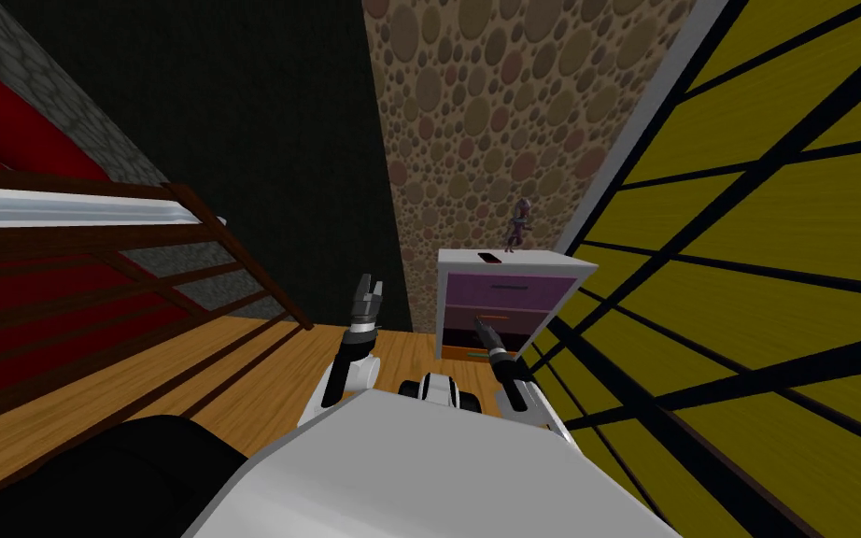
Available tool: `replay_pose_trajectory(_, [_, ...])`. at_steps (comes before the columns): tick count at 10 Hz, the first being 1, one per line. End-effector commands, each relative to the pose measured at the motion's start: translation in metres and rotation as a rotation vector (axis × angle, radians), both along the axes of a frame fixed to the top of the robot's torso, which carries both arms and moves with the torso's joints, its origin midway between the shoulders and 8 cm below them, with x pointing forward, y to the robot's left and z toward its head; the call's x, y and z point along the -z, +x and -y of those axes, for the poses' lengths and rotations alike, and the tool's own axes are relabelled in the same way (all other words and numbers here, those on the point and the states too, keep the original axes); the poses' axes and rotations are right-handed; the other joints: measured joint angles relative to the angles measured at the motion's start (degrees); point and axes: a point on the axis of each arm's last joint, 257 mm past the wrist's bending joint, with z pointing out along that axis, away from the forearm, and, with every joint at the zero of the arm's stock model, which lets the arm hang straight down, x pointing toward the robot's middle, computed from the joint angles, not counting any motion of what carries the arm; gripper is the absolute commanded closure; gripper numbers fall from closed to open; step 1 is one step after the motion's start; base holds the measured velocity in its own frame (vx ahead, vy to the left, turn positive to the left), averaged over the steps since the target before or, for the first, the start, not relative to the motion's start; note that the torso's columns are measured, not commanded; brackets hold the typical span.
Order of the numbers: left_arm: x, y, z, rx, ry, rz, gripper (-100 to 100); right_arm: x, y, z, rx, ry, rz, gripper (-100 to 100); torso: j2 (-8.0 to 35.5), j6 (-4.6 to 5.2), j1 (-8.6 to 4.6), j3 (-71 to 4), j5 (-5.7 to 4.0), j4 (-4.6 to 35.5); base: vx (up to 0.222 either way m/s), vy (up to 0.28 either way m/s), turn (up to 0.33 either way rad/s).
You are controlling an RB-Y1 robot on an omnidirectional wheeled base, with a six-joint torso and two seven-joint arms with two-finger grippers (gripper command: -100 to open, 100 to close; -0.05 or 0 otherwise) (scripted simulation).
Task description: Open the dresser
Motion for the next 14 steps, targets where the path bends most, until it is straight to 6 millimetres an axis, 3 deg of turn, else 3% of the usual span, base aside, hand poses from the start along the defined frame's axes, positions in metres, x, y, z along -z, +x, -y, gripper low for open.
replay_pose_trajectory(1, [0.0, 0.0, 0.0, 0.0, 0.0, 0.0, 0, 0.038, 0.0, 0.009, 0.022, -0.107, -0.091, -100, 0.0, 0.04, -0.01, -0.01, 0.0, 0.0, 0.016, 0.025, 0.115])
replay_pose_trajectory(5, [0.0, 0.0, 0.0, 0.0, 0.0, 0.0, 0, 0.092, -0.01, 0.029, 0.067, -0.267, -0.224, -100, 0.0, 0.03, 0.0, -0.01, 0.01, 0.0, 0.016, 0.023, 0.105])
replay_pose_trajectory(7, [0.0, 0.0, 0.0, 0.0, 0.0, 0.0, 0, 0.102, -0.014, 0.039, 0.093, -0.304, -0.256, -100, 0.01, 0.04, -0.03, 0.0, 0.0, 0.0, 0.01, 0.013, 0.026])
replay_pose_trajectory(8, [0.0, 0.0, 0.0, 0.0, 0.0, 0.0, 0, 0.119, -0.019, 0.046, 0.104, -0.364, -0.299, -100, 0.04, 0.03, -0.04, 0.02, -0.01, 0.01, 0.01, 0.015, 0.133])
replay_pose_trajectory(13, [0.0, 0.0, 0.0, 0.0, 0.0, 0.0, 0, 0.162, -0.04, 0.083, 0.16, -0.58, -0.423, -100, -0.02, 0.01, 0.0, -0.01, 0.0, -0.01, 0.016, 0.021, 0.095])
replay_pose_trajectory(14, [0.0, 0.0, 0.0, 0.0, 0.0, 0.0, 0, 0.162, -0.041, 0.085, 0.168, -0.583, -0.429, -100, 0.01, 0.03, -0.01, 0.0, 0.01, 0.0, 0.006, 0.011, -0.001])
